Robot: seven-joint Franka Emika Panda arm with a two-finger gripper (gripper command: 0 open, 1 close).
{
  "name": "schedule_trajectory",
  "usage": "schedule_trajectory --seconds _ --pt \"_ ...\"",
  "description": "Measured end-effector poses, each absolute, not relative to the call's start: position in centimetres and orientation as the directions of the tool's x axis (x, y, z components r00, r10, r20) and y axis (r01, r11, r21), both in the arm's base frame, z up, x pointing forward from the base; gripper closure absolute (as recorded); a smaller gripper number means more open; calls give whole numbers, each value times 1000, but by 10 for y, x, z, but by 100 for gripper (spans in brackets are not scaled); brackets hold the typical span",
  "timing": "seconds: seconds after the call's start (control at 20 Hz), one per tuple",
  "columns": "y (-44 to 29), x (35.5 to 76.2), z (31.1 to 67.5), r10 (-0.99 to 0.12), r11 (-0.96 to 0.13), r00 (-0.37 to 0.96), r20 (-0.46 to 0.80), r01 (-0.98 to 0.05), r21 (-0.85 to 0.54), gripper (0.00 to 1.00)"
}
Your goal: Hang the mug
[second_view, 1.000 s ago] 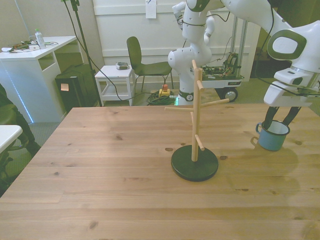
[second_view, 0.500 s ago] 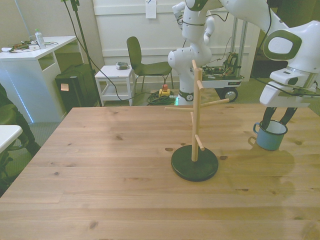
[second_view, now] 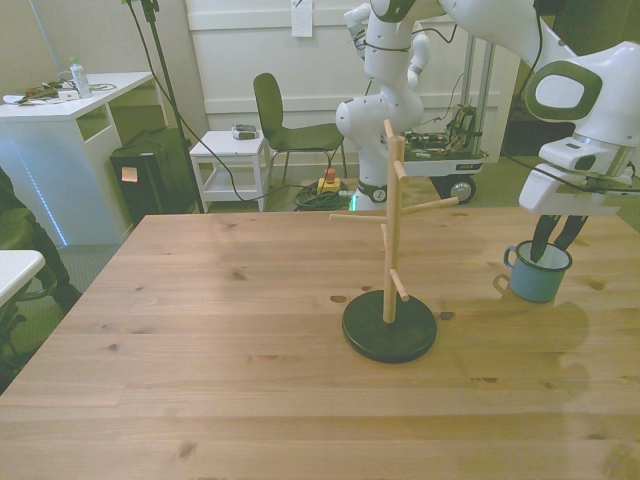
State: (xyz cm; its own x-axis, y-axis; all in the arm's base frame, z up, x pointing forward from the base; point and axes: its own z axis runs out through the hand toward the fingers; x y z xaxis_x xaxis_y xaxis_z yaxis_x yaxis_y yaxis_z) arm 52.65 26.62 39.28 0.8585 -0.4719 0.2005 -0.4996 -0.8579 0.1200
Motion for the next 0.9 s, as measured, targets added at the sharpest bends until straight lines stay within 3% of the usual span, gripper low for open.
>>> schedule_trajectory --seconds 0.9 --pt "254 534 395 -491 -846 846 209 -520 117 100"
